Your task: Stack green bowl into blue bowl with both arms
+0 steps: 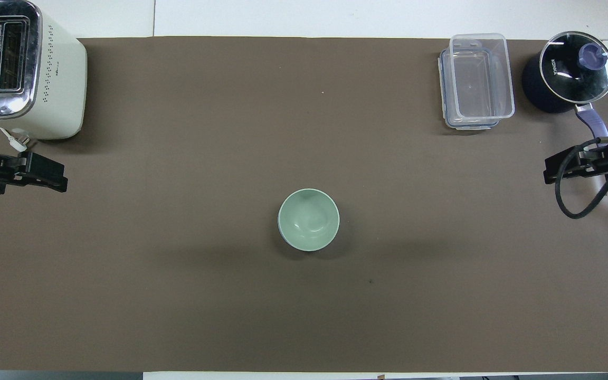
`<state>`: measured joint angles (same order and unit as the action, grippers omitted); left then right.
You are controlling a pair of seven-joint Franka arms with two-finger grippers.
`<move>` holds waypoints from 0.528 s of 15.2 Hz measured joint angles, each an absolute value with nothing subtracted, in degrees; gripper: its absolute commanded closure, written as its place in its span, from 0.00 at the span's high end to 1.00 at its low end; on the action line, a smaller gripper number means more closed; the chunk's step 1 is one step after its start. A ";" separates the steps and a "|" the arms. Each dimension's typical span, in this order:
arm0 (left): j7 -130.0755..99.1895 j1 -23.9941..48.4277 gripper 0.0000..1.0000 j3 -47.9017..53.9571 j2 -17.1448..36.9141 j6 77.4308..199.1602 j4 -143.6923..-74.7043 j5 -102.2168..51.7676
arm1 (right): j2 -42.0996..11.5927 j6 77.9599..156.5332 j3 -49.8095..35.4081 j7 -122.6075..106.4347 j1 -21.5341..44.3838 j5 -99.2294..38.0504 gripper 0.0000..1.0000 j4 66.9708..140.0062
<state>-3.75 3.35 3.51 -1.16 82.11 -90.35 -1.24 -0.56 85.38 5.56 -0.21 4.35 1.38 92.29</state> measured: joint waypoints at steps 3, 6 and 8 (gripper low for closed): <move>-3.75 3.35 1.00 3.51 -1.16 82.11 -90.35 -1.24 | -0.57 85.38 5.19 -0.22 3.54 1.38 1.00 92.23; -3.75 3.35 1.00 3.51 -1.16 82.11 -90.35 -1.24 | -0.48 85.38 5.06 -0.21 3.40 1.38 1.00 91.38; -3.75 3.35 1.00 3.51 -1.16 82.11 -90.35 -1.24 | -0.41 85.38 5.08 -0.21 3.38 1.38 1.00 91.11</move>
<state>-3.75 3.35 3.51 -1.16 82.11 -90.35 -1.24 -0.41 85.38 5.08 -0.21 3.38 1.38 91.11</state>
